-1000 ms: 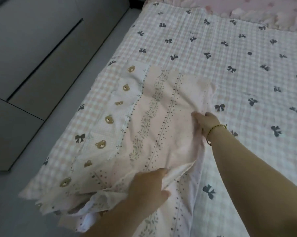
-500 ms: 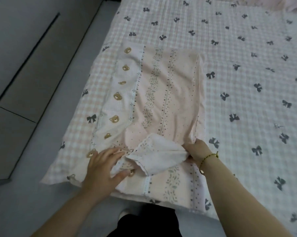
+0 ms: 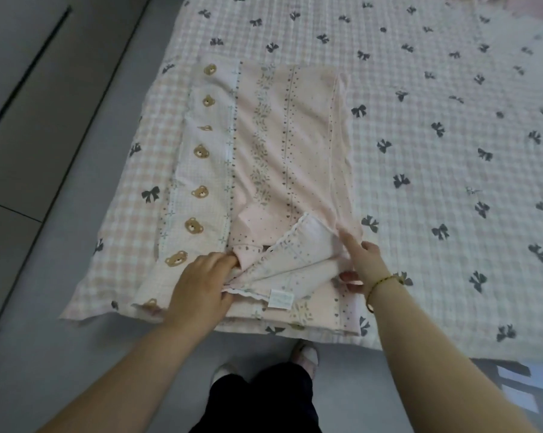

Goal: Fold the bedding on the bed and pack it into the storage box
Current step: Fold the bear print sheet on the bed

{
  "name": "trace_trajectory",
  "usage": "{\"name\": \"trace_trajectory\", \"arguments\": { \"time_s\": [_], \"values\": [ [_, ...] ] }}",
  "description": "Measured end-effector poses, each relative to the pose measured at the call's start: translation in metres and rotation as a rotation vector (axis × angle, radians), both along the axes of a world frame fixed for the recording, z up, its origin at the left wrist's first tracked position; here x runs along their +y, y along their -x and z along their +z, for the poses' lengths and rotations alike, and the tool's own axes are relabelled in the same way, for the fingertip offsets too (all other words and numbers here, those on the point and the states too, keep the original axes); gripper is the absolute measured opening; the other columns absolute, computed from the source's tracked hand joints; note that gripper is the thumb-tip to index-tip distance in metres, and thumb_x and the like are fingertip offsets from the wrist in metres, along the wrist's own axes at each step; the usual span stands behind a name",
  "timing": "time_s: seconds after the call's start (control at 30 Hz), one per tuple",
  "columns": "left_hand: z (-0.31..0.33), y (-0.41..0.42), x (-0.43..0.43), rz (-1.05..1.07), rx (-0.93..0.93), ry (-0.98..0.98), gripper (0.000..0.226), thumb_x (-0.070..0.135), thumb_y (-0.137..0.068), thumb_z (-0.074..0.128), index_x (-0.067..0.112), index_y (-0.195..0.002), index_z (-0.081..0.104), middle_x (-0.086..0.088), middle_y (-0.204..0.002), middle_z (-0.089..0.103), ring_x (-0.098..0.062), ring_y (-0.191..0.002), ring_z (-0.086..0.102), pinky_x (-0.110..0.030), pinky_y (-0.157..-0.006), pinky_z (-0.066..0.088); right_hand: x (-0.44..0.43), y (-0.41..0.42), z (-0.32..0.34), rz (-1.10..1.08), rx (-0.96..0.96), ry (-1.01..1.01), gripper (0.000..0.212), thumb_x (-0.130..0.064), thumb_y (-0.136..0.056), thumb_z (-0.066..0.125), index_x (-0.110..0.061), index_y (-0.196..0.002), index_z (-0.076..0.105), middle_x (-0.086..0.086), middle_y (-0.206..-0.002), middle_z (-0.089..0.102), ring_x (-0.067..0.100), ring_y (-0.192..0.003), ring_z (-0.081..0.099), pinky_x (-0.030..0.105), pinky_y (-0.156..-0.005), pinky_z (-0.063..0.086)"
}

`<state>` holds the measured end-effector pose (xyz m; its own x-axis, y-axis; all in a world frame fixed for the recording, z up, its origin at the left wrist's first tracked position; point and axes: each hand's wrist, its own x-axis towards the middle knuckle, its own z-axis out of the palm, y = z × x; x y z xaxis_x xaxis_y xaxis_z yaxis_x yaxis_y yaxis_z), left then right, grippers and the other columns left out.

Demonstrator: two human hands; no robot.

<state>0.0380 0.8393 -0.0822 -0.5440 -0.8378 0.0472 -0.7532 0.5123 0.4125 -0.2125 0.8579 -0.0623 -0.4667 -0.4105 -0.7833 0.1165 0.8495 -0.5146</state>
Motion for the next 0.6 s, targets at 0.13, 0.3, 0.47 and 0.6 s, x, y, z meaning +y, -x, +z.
{"name": "trace_trajectory", "arguments": {
  "time_s": [0.13, 0.3, 0.47, 0.6],
  "values": [
    [-0.001, 0.001, 0.004, -0.149, 0.113, 0.076, 0.037, 0.009, -0.063, 0.056, 0.017, -0.097, 0.046, 0.005, -0.092, 0.043, -0.011, -0.074, 0.039, -0.024, -0.063, 0.038, -0.013, -0.011, -0.007, 0.140, 0.206, 0.014, 0.077, -0.030, -0.083, 0.062, -0.008, -0.142, 0.018, 0.016, -0.136, 0.039, 0.034, -0.118, 0.046, 0.039, -0.090, 0.044],
    [-0.004, -0.004, 0.016, -0.217, 0.157, -0.021, 0.024, 0.029, -0.074, 0.050, 0.021, -0.087, 0.069, 0.014, -0.089, 0.045, -0.003, -0.078, 0.044, -0.015, -0.069, 0.035, 0.012, 0.014, 0.004, -0.034, 0.168, 0.369, 0.030, 0.011, -0.087, 0.042, -0.007, -0.108, 0.053, 0.008, -0.100, 0.052, 0.015, -0.060, 0.046, 0.012, -0.044, 0.045],
    [0.019, 0.018, 0.019, 0.409, 0.520, -0.565, 0.013, 0.033, -0.077, 0.067, 0.023, -0.076, 0.059, 0.021, -0.089, 0.060, 0.013, -0.081, 0.053, -0.013, -0.076, 0.039, 0.033, 0.016, 0.006, -0.266, -0.285, 0.368, 0.031, 0.002, -0.092, 0.046, -0.013, -0.118, 0.038, 0.012, -0.084, 0.055, 0.018, -0.065, 0.053, 0.027, -0.065, 0.052],
    [0.027, 0.039, -0.001, 0.504, 0.357, -0.668, 0.052, 0.031, -0.080, 0.069, 0.019, -0.124, 0.044, 0.012, -0.106, 0.049, -0.010, -0.095, 0.049, -0.028, -0.079, 0.043, 0.029, 0.001, 0.011, 0.106, -0.246, 0.177, 0.029, -0.026, -0.088, 0.058, -0.008, -0.108, 0.047, 0.003, -0.075, 0.053, 0.013, -0.060, 0.046, 0.021, -0.053, 0.038]
  ]
}}
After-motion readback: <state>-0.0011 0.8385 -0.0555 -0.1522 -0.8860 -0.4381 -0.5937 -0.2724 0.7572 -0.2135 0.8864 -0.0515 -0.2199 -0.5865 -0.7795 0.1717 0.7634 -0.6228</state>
